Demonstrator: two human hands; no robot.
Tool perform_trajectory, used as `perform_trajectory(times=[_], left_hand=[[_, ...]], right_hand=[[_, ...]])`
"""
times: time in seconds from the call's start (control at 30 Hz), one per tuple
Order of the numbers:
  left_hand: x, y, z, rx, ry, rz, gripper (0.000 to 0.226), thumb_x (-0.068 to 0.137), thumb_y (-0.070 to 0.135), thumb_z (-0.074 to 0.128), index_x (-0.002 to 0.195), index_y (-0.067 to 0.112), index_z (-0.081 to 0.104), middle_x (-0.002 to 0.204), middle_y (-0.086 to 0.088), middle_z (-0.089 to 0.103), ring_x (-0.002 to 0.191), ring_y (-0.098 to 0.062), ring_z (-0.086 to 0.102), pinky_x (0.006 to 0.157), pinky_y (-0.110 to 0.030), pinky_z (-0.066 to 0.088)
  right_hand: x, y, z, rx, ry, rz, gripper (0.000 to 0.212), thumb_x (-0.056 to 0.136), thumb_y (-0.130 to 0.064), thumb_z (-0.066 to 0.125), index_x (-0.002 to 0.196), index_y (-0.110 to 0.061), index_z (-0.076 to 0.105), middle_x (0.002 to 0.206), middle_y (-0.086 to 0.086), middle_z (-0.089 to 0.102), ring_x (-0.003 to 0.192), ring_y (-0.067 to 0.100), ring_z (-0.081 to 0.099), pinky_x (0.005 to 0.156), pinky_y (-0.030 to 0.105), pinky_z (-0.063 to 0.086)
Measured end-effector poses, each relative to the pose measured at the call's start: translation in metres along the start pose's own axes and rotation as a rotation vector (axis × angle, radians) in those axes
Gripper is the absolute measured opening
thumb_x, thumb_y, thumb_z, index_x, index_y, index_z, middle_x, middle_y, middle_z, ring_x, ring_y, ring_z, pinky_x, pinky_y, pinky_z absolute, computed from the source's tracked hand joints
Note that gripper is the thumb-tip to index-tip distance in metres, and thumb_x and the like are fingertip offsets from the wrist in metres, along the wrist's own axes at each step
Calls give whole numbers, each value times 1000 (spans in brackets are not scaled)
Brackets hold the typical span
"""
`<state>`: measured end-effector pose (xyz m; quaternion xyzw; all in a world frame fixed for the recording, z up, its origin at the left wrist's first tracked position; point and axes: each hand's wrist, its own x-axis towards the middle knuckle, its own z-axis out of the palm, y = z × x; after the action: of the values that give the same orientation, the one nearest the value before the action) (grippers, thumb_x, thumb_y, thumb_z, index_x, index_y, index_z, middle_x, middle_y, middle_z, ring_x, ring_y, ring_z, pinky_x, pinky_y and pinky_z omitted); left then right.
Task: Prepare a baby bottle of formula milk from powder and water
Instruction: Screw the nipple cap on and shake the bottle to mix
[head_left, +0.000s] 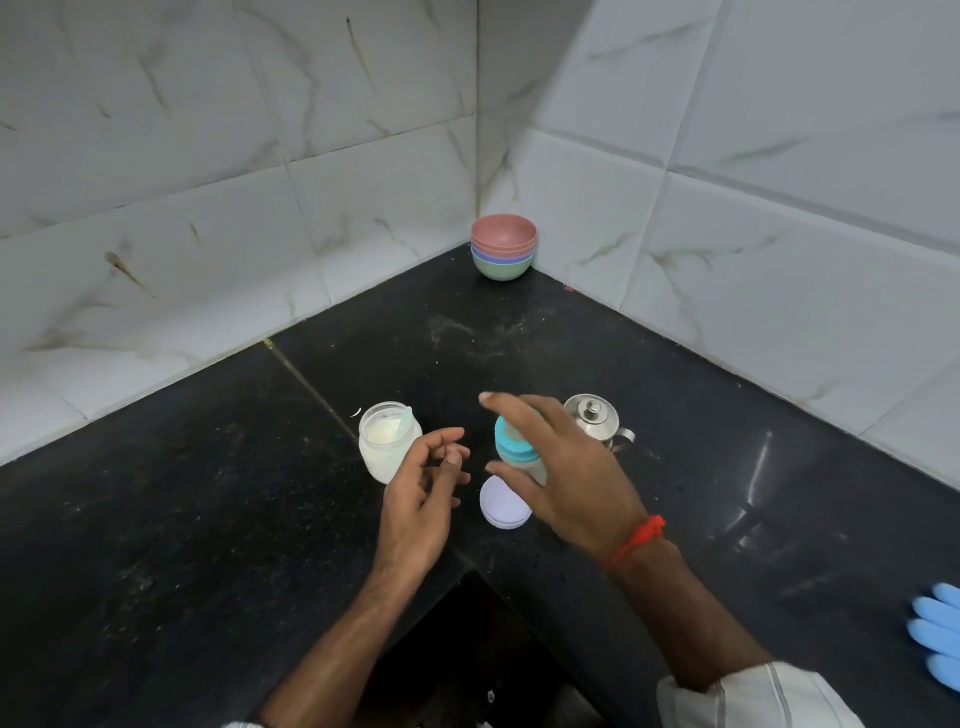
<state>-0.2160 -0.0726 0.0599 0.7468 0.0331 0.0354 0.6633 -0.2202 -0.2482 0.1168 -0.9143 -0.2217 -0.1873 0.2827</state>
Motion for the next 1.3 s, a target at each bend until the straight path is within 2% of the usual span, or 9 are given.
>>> perform_trajectory(times=[0.17, 0.33, 0.5, 0.67, 0.77, 0.83, 0.97, 1.13, 1.3], left_hand=[[2, 1, 1, -8, 21, -26, 24, 104, 17, 56, 120, 31, 67, 105, 14, 73, 91, -13, 73, 77, -38, 61], [-2, 5, 2, -13, -9, -8, 23, 104, 19, 56, 121, 32, 66, 106, 15, 73, 91, -13, 73, 78, -36, 61], [2, 2, -2, -12, 29, -23, 24, 104, 17, 55, 119, 33, 67, 104, 15, 73, 90, -12, 72, 76, -36, 60], [-1, 4, 0, -1, 4, -17, 23, 104, 18, 56, 120, 32, 66, 104, 16, 73, 90, -11, 73, 77, -36, 61], [-1, 3, 2, -15, 8, -27, 23, 104, 18, 55, 120, 32, 66, 104, 16, 73, 90, -13, 72, 78, -39, 60], [-1, 2, 3, -16, 7, -32, 24, 104, 18, 55, 120, 32, 66, 104, 15, 73, 90, -13, 72, 79, -40, 60], [-1, 0, 4, -13, -1, -18, 24, 104, 19, 56, 120, 33, 66, 105, 9, 73, 90, -7, 72, 78, -36, 60], [1, -1, 6, -17, 11, -30, 24, 104, 18, 55, 120, 32, 66, 104, 12, 74, 89, -13, 73, 77, -42, 60], [1, -2, 5, -10, -2, -30, 24, 104, 19, 55, 120, 33, 66, 105, 8, 74, 90, -14, 73, 78, -43, 62]], right_hand=[[9, -21, -21, 220, 497, -108, 67, 82, -10, 85, 137, -19, 46, 126, 17, 61, 117, 16, 58, 103, 20, 48], [-1, 1, 6, 256, 73, 202, 72, 84, -24, 83, 140, -46, 42, 133, -12, 56, 117, 5, 56, 101, 46, 52], [6, -8, -20, 1189, 600, 527, 73, 80, -18, 83, 138, -36, 43, 119, 13, 67, 105, 25, 70, 88, 47, 61], [2, -5, -12, 1469, 335, 781, 67, 80, -16, 79, 138, -27, 49, 124, 24, 59, 114, 41, 68, 91, 54, 60], [4, 1, -26, 1551, 512, 679, 65, 88, -17, 76, 144, -27, 44, 128, 30, 60, 114, 38, 67, 80, 46, 61], [4, 2, -28, 1456, 565, 620, 66, 88, -18, 77, 143, -29, 43, 133, 33, 55, 114, 38, 66, 80, 47, 61], [-3, -8, -21, 924, 136, 454, 80, 74, -17, 87, 139, -32, 43, 124, 25, 61, 108, 37, 69, 86, 39, 63], [0, -18, -33, 1123, 540, 389, 77, 80, -8, 83, 140, -30, 40, 122, 26, 64, 109, 37, 69, 94, 47, 60], [-2, -15, -22, 840, 270, 409, 82, 75, -14, 90, 138, -36, 44, 123, 14, 61, 108, 33, 69, 90, 54, 61]])
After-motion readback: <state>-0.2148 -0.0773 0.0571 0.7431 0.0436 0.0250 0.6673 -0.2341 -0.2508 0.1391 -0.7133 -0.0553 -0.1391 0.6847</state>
